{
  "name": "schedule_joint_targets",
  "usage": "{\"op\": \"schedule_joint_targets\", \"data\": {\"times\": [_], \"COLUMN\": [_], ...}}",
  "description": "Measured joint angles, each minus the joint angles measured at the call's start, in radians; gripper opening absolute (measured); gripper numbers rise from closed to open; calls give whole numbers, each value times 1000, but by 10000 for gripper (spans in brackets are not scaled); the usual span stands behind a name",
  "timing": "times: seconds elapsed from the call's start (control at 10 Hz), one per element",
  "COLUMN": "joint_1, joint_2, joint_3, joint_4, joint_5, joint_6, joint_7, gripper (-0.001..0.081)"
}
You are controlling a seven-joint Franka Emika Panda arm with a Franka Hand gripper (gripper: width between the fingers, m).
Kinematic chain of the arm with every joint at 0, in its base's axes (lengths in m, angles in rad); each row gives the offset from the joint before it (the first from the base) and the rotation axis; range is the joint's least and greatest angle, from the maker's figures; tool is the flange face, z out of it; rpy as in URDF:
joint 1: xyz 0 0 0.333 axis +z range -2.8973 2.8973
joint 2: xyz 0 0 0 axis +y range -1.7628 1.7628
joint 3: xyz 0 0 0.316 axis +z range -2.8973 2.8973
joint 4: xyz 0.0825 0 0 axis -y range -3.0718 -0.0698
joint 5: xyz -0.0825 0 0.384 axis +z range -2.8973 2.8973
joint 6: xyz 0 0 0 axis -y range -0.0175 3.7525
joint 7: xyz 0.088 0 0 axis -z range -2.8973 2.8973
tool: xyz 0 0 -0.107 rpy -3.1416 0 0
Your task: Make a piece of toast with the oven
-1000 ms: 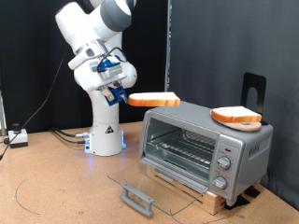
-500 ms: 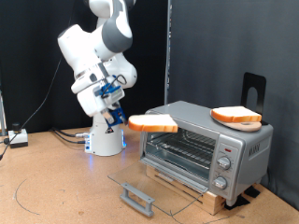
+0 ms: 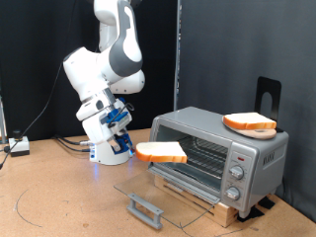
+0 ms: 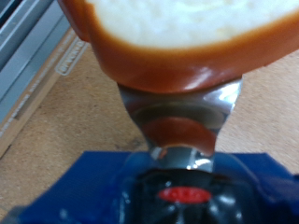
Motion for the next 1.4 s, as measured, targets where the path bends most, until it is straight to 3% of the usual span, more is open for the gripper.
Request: {"op": "schedule_joint_targets", "data": {"times": [0.4, 0.9, 1.2, 1.4], "joint_1": [60, 100, 118, 133], "joint_2": [-7, -26, -65, -76], "joint_3": [77, 301, 435, 466], "joint_4": [-16, -12, -7, 8], "joint_5": [2, -138, -203, -202], "joint_6": [-21, 5, 127, 193], "joint_7": [-9, 106, 109, 98], "gripper": [425, 425, 425, 425]}}
